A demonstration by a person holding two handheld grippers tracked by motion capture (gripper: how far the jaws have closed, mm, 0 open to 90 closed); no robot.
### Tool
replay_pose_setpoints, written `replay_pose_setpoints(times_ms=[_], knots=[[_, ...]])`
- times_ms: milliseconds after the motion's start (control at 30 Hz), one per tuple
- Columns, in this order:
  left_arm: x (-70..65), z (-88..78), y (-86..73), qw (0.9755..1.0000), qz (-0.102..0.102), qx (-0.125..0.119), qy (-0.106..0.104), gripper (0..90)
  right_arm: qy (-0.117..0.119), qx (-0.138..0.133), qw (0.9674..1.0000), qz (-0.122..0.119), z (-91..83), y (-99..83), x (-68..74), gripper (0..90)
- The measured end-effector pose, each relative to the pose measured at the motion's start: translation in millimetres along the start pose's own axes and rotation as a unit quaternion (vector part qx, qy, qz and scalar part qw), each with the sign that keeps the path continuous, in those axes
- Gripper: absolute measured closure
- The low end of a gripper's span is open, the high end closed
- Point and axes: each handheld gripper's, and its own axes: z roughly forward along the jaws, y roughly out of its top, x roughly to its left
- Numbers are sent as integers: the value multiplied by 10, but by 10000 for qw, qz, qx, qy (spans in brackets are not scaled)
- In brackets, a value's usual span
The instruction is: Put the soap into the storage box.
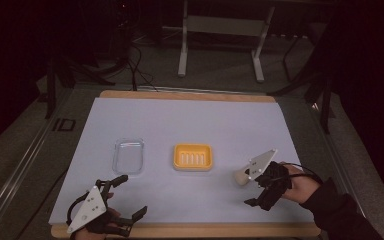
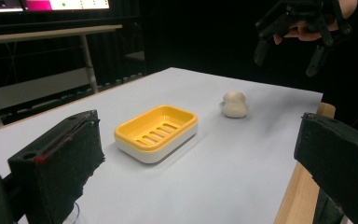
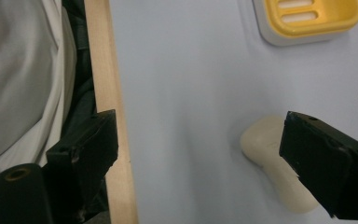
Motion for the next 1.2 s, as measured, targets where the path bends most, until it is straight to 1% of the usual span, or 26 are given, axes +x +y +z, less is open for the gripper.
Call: replay_pose_setpoints(times_ms=[33,67,167,300,367,500,533,567,600,633,700,733,800,833,900,967,1000,1033,1067,1133,1200], knots=[[-1,1,-1,10000,-5,2,-4,12,53,80,10000,11,5,5,-4,114],[-2,2,-1,10000,-2,6,-6,11,-6,114,9999,-15,10,10,-4,115],[-4,2,-1,10000,1,8,-7,11,47,200,9998,-28,18,26,-8,123],[-3,2,-1,10000,0,10,0,11,251,434,9987,4,50,39,-18,123],[-3,3,-2,10000,-3,9,-5,11,245,520,9983,-9,66,38,-22,123],[-5,5,-3,10000,-2,14,-15,11,292,680,9972,64,80,29,-37,123],[-5,5,-3,10000,-4,17,-12,11,320,748,9967,41,85,25,-36,123],[-4,5,-3,10000,-8,16,-13,12,274,821,9962,1,91,20,-28,123],[-4,6,-4,10000,-11,14,-13,11,289,898,9955,-22,95,15,-27,123],[-2,5,-5,10000,0,28,-10,11,312,953,9950,-7,98,9,-32,123],[-4,9,-5,10000,-14,16,-13,11,354,985,9945,69,98,-1,-53,123],[-5,10,-5,10000,-13,17,-16,11,369,997,9943,68,98,-5,-61,123],[-4,9,-6,10000,-6,23,-21,11,458,1010,9938,112,92,-11,-76,123],[-4,9,-6,10000,-6,24,-22,11,488,1039,9933,105,92,-16,-79,123],[-4,8,-7,10000,-7,28,-25,11,548,1186,9914,75,100,-32,-83,123],[-5,10,-9,10000,-26,21,-31,11,504,1332,9898,-16,117,-51,-77,122],[-5,10,-10,10000,-27,20,-33,11,437,1397,9892,-33,125,-55,-72,122],[-4,8,-10,10000,-24,24,-33,11,461,1448,9884,30,132,-57,-85,123],[-4,8,-11,10000,-32,23,-37,11,514,1480,9876,39,139,-59,-97,123],[-5,7,-13,10000,-40,26,-39,11,435,1581,9864,-86,148,-62,-88,123],[-6,4,-15,10000,-50,26,-40,11,399,1704,9843,-218,169,-65,-88,124]])
